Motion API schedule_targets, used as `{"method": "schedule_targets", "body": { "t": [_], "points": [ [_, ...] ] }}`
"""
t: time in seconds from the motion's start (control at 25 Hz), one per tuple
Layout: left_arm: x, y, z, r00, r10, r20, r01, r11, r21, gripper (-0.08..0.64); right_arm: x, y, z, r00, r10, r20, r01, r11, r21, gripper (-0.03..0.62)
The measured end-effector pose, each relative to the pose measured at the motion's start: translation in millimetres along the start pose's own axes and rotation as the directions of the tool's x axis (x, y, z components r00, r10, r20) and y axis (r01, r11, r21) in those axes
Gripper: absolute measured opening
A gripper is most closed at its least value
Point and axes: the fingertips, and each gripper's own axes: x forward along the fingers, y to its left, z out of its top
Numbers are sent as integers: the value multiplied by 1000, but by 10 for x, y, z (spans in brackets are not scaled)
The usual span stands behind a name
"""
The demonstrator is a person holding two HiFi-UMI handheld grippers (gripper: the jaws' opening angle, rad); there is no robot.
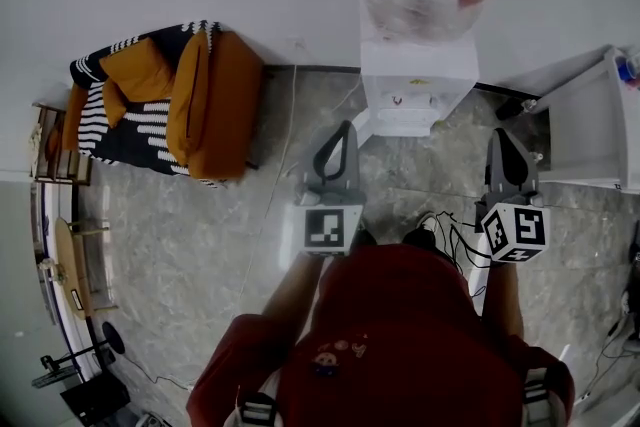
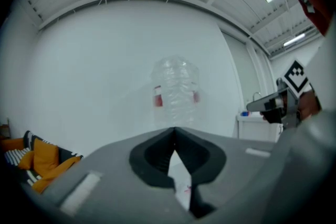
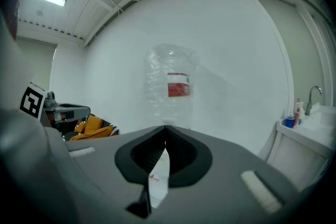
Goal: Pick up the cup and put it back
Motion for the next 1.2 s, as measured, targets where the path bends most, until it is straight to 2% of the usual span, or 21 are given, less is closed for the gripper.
{"method": "schedule_targets", "body": {
  "t": [0.16,0.32,0.48,0.64,0.8,0.88,0.96,1.12,1.2],
  "points": [
    [43,-76,-111,999,3,-32,-2,1000,8,2,48,-45,-113,999,24,-24,-24,1000,4,2],
    [203,-178,-382,998,-8,-63,8,1000,-4,2,206,-137,-352,998,45,-53,-45,999,-8,2],
    [349,-244,-817,996,-16,-83,13,999,-32,2,395,-145,-829,995,71,-76,-74,997,-28,2],
    [476,-272,-1413,994,-46,-102,45,999,-11,2,606,-110,-1380,992,99,-75,-103,993,-54,2],
    [627,-264,-2189,994,-56,-95,57,998,14,2,887,-32,-2014,988,150,-37,-152,984,-87,2],
    [658,-313,-2729,989,-63,-132,70,996,50,2,1016,-3,-2447,983,176,-41,-180,978,-103,2],
    [679,-375,-3306,986,-83,-148,93,994,62,2,1160,-8,-2958,981,188,-48,-192,976,-101,2],
    [791,-401,-4523,986,-100,-135,101,995,0,2,1519,-65,-4118,979,194,-58,-199,972,-122,2],
    [877,-403,-5115,986,-107,-129,110,994,12,2,1703,-77,-4673,977,204,-59,-210,970,-123,2]
  ]
}}
